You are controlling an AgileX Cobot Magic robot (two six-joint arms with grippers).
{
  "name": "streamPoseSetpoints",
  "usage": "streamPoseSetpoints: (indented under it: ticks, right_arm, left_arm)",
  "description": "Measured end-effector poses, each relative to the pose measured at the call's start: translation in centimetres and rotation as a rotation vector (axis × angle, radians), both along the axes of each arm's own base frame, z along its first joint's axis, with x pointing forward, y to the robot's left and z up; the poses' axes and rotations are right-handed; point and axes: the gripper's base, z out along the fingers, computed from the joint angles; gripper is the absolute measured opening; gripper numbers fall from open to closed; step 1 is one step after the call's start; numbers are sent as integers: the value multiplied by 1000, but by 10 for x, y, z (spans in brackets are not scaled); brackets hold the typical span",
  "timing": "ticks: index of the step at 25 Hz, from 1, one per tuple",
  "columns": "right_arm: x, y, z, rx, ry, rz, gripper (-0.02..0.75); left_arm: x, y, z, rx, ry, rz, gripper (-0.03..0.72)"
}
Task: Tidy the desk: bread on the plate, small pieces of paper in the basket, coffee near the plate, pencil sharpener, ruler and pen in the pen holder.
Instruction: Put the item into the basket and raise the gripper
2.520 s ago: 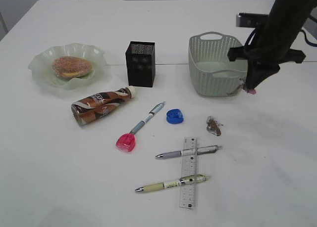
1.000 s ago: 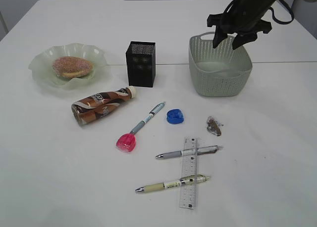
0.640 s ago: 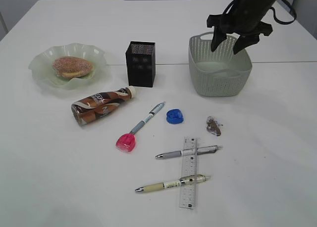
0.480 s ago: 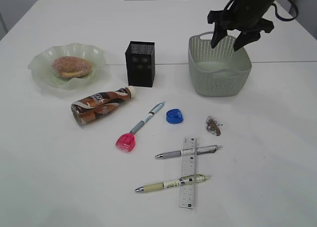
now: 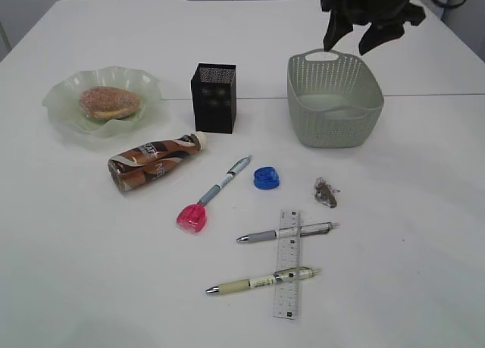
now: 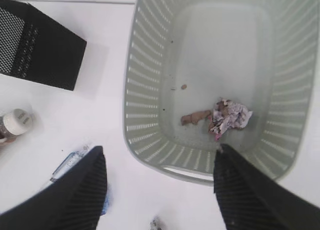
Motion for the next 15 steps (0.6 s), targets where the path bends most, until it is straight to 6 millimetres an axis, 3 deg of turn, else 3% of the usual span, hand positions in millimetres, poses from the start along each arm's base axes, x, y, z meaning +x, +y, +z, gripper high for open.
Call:
streamPoseSetpoints:
  ticks: [5,15]
  right_arm:
    - [-22,1,32,-36,-38,6,493]
    - [-72,34,0,-172,152,77,492]
  left_arm:
    - [0,0,0,0,0,0,370]
    - [0,0,0,-5,2,-1,371]
